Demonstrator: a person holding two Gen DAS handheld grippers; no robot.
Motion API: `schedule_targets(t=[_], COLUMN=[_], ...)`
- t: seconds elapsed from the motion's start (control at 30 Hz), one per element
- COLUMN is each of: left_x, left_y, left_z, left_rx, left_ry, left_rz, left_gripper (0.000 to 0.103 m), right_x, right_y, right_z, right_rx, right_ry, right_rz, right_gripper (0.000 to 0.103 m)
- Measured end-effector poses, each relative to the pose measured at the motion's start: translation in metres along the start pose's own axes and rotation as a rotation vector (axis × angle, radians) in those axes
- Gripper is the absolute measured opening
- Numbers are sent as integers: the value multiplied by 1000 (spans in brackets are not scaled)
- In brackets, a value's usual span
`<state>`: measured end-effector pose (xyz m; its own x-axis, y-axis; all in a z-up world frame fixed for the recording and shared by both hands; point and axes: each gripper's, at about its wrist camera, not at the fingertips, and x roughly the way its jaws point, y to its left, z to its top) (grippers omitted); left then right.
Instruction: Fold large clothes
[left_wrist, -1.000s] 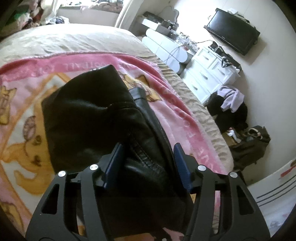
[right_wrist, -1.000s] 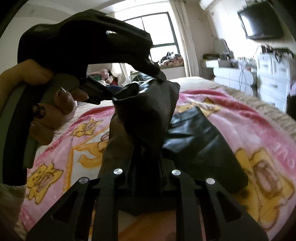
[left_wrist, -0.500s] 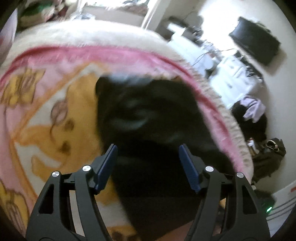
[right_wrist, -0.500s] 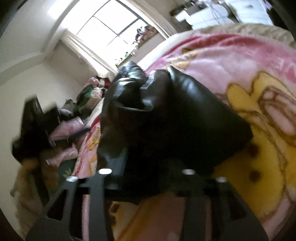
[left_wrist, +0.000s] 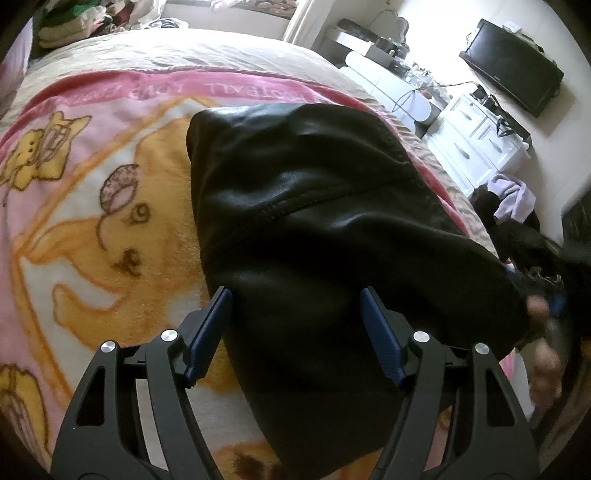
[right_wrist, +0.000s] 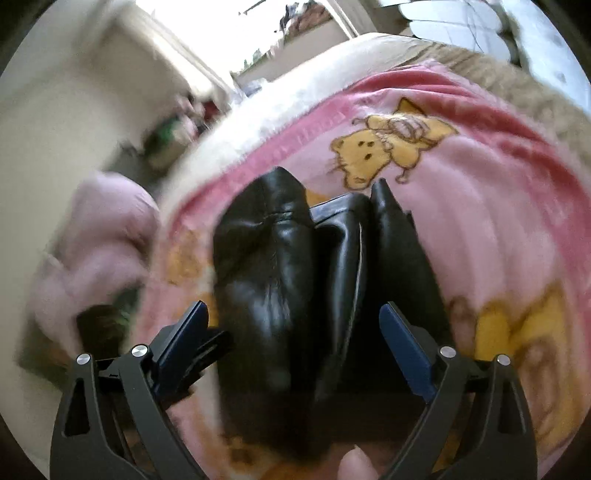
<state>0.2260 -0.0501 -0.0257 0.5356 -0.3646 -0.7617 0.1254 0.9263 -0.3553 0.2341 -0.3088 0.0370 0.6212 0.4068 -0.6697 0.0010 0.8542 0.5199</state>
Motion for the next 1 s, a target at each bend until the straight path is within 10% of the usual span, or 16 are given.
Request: schedule_targets(t=[0.07,0.1,0.17,0.4,0.57,0.83,0.9,0.97,1.0], left_x=[0,0,0,-26,-8,26,27,27,27], left_y=[-1,-2,-3,4,1,-12,-16,-16,-16], left_z=[0,0,1,12,8,-8,-8,-6,-6], left_rx=[6,14,24,-38,-52,-64,-48,-49,-51], left_ry=[3,5,12,-27,21,108,110,112,112], left_rz=[2,3,5,-75,-96,-148,-139,-140,-139], left_gripper=[63,63,64,74,79,85,85,85,85], right_x=[16,26,35,-29,-30,-13,-34,-45,-44], right_y=[13,18,29,32,-30,-101,-105,-102,-98], right_z=[7,6,4,17,9,-27,-27,-24,-21], right_rx=[-77,-108,-162,-235,-133,-3,55,86,85], right_ry=[62,92,104,-137,-127,-57,-117,-143,-123], right_rz=[-67,-94,-107,21,-60,-122,-9,84,117], right_gripper=[82,50,25,13,0,5,56,89,89])
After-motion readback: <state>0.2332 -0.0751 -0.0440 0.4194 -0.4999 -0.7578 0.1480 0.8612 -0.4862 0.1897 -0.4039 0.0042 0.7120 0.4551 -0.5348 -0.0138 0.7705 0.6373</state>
